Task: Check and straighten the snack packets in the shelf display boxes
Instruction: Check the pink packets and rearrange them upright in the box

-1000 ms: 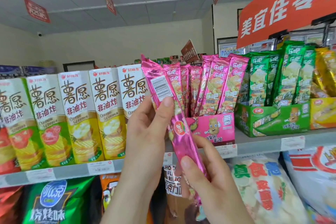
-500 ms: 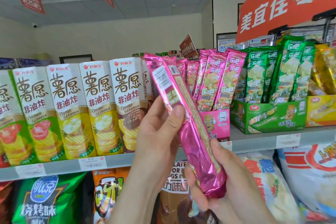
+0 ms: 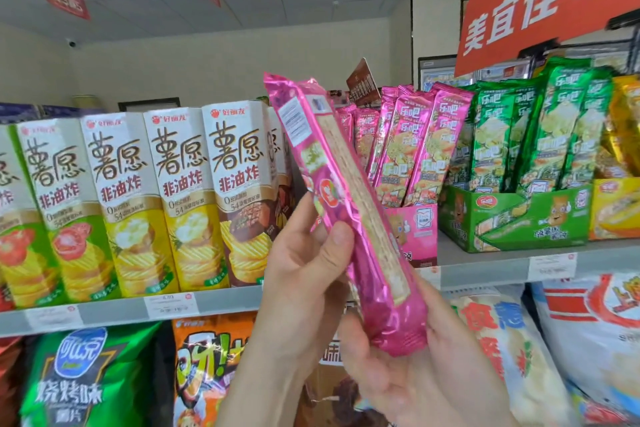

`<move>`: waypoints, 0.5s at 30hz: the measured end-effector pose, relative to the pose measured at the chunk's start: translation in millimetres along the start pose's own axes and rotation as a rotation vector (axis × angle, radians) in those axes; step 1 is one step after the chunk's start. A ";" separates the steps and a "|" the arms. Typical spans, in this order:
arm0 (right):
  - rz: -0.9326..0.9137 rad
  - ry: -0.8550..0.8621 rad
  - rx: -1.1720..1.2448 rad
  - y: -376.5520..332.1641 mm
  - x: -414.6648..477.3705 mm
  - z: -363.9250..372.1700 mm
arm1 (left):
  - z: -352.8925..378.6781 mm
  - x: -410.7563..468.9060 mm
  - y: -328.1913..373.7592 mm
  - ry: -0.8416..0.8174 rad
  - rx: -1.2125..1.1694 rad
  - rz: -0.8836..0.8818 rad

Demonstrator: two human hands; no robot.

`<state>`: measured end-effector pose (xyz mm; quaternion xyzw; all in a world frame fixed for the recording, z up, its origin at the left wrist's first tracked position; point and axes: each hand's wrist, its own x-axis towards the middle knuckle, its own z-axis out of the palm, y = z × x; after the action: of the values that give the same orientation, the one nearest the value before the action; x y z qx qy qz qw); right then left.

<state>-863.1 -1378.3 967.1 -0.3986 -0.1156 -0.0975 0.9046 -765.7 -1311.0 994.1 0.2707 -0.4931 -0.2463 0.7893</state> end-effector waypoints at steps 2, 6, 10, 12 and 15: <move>0.001 -0.156 0.093 10.5 -0.8 -11.8 | -1.6 1.0 0.3 0.013 -0.080 -0.008; -0.147 -0.167 -0.011 17.8 -1.3 -12.1 | -1.6 4.7 0.1 0.027 -0.122 -0.026; -0.308 0.293 -0.333 13.8 -3.2 -15.6 | 4.0 14.4 11.1 0.119 0.114 0.117; -0.501 0.476 -0.713 15.8 -4.6 -14.9 | 3.7 19.4 15.8 0.241 0.245 0.175; -0.833 0.618 -1.099 20.5 -5.0 -18.1 | 6.5 24.0 13.4 0.291 0.165 0.171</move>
<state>-860.0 -1377.8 939.5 -0.6703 0.0677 -0.5821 0.4553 -760.6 -1318.1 1020.9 0.3245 -0.4132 -0.0953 0.8455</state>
